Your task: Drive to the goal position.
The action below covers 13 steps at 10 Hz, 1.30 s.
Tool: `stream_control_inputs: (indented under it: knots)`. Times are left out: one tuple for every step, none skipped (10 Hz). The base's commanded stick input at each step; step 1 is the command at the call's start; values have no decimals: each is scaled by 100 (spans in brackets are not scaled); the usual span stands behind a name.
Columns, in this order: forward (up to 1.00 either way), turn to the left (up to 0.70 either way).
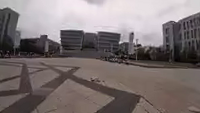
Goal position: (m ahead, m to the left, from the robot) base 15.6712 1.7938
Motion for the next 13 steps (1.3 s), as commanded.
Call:
stream_control_inputs:
  knots:
    - [60,16]
    - [60,16]
    - [60,16]
    - [60,16]
    - [60,16]
    - [60,16]
    - [60,15]
    - [60,12]
    - [60,10]
    - [60,7]
    - [60,4]
    - [60,1]
    - [60,1]
